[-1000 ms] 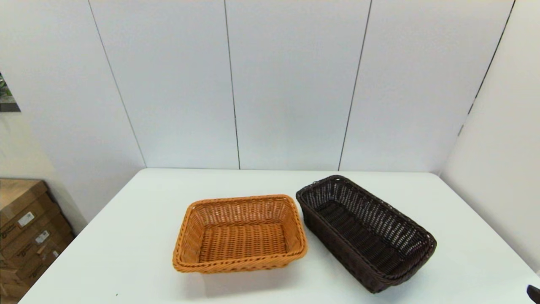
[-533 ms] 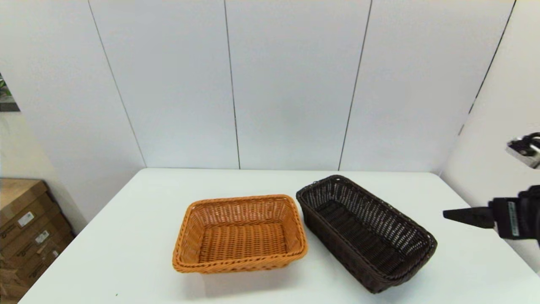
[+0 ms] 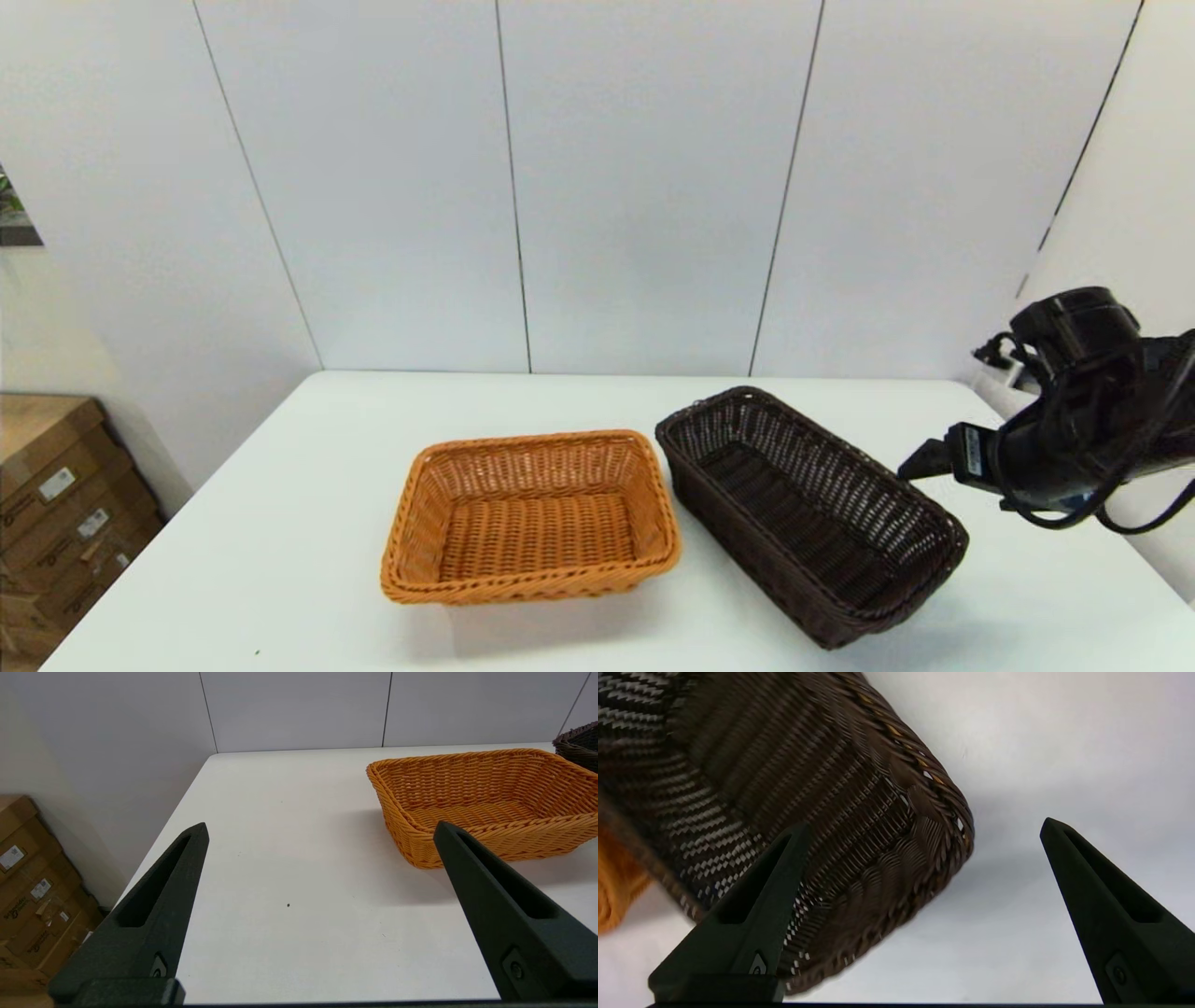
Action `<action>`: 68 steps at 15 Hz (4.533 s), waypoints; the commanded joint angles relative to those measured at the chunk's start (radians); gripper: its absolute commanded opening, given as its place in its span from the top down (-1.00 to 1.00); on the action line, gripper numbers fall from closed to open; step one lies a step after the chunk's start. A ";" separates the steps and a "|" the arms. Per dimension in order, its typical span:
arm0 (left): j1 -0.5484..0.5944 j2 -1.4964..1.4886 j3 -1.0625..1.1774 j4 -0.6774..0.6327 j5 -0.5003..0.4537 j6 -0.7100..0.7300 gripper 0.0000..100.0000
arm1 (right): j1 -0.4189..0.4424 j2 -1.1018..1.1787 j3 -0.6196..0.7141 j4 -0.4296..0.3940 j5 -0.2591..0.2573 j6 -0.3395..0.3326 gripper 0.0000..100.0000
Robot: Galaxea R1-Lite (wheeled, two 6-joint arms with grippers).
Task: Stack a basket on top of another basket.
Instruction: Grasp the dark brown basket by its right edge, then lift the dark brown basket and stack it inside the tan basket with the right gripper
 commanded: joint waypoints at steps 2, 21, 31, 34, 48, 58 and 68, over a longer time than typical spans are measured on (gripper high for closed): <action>0.000 -0.001 0.002 0.000 0.000 0.001 -1.00 | 0.056 0.049 -0.002 0.041 -0.022 0.147 -1.00; 0.000 -0.001 0.002 -0.002 0.000 0.001 -1.00 | 0.226 0.146 0.000 0.124 -0.141 0.656 -1.00; 0.000 -0.001 0.002 0.000 0.000 0.000 -1.00 | 0.225 0.282 0.004 0.030 -0.141 0.700 -1.00; 0.000 -0.001 0.002 0.000 0.000 0.001 -1.00 | 0.220 0.287 0.014 0.010 -0.139 0.700 -1.00; 0.000 -0.001 0.002 0.000 0.000 0.001 -1.00 | 0.194 0.256 0.012 0.010 -0.138 0.702 1.00; 0.000 -0.001 0.002 -0.002 0.000 0.000 -1.00 | 0.044 0.026 -0.055 0.021 0.020 0.700 1.00; 0.000 -0.001 0.002 -0.002 0.000 0.001 -1.00 | 0.024 -0.179 -0.106 0.029 0.363 0.662 1.00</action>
